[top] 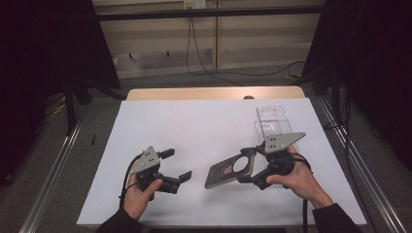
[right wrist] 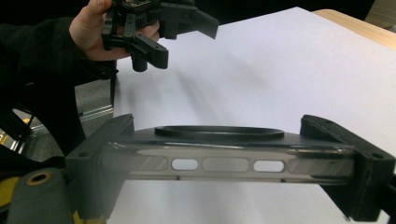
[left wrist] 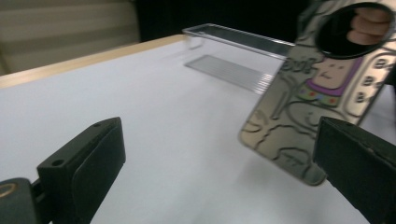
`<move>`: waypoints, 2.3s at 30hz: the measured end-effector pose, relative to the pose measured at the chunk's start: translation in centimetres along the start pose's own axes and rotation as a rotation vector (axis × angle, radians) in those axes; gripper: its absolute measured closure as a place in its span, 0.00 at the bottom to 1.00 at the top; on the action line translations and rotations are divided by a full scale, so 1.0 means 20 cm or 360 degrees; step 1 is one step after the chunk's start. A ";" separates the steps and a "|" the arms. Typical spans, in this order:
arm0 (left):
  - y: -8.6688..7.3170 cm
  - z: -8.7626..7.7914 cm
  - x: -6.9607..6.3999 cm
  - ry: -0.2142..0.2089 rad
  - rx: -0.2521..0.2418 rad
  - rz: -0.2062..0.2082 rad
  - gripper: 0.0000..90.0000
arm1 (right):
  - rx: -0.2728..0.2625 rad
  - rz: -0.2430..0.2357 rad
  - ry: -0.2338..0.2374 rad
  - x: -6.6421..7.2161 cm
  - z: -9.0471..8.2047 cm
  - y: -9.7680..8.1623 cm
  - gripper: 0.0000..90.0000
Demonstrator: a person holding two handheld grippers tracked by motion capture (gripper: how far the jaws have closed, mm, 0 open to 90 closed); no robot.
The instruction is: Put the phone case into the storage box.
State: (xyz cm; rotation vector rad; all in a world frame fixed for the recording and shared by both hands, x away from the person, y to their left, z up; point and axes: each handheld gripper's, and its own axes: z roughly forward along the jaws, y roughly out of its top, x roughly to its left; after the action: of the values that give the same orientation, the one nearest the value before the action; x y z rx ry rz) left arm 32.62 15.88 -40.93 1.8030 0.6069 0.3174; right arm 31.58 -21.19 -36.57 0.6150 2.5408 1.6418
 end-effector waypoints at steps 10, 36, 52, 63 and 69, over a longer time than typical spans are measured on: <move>-0.06 -0.11 0.05 0.0168 -0.0056 -0.0011 0.02 | -0.0010 0.0053 -0.0070 -0.02 -0.03 0.01 0.13; -0.23 -0.32 0.09 0.0382 -0.0053 -0.0063 0.03 | -0.0075 0.0157 -0.0311 -0.13 -0.19 0.08 0.13; -0.25 -0.33 0.12 0.0494 -0.0135 -0.0075 0.03 | -0.0127 0.0197 -0.0499 -0.21 -0.33 0.15 0.13; -0.26 -0.39 0.08 0.0537 -0.0181 -0.0124 0.03 | -0.0163 0.0292 -0.0647 -0.30 -0.45 0.16 0.13; -0.27 -0.43 0.07 0.0541 -0.0177 -0.0119 0.03 | -0.0143 0.0333 -0.0746 -0.35 -0.51 0.19 0.13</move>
State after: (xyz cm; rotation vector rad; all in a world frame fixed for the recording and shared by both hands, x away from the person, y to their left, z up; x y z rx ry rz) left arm 28.10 24.69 -43.50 1.6265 0.8748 0.6023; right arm 36.49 -31.14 -29.97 1.1341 2.1145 1.4396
